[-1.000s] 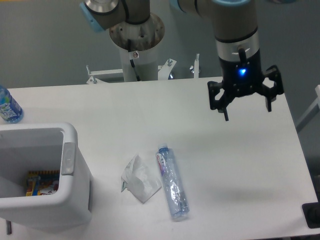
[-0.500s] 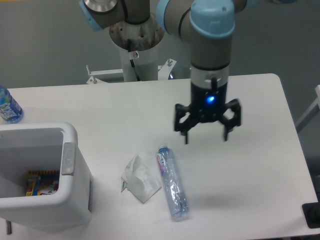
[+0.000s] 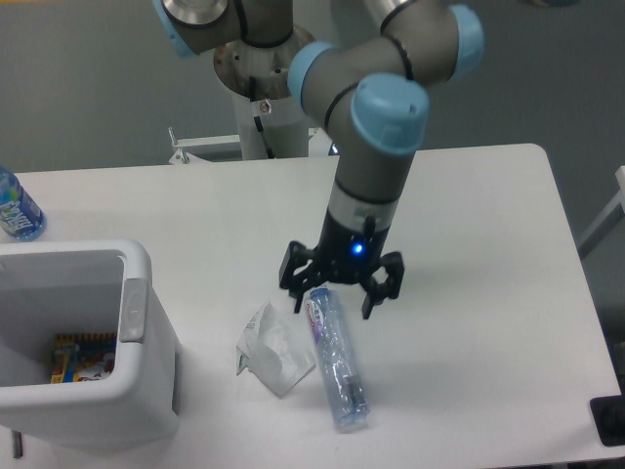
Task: Place the trash in the trash can
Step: 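Lower the gripper onto the tissue and close it, then lift the tissue and carry it over the white trash bin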
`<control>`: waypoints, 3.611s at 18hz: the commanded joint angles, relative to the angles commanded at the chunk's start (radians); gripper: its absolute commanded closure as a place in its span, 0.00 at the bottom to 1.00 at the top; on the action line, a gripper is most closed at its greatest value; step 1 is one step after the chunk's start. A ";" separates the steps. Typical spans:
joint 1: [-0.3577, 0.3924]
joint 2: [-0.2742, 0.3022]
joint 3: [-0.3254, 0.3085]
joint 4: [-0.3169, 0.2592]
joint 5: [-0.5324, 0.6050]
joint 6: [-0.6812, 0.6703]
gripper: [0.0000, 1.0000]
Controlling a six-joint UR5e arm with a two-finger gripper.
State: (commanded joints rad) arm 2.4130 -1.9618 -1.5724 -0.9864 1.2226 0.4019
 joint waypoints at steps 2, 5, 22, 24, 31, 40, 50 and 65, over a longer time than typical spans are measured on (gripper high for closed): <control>-0.026 -0.031 -0.003 0.026 0.005 -0.011 0.00; -0.037 -0.060 -0.003 0.040 0.011 -0.040 0.00; -0.129 -0.157 -0.005 0.080 0.183 -0.112 0.08; -0.129 -0.157 -0.005 0.078 0.184 -0.132 0.44; -0.130 -0.150 -0.005 0.077 0.186 -0.149 1.00; -0.130 -0.150 0.023 0.075 0.178 -0.149 1.00; -0.086 -0.100 0.101 0.066 0.031 -0.146 1.00; -0.028 0.064 0.319 0.074 -0.090 -0.409 1.00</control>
State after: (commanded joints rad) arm 2.3854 -1.8978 -1.2532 -0.9127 1.1321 -0.0075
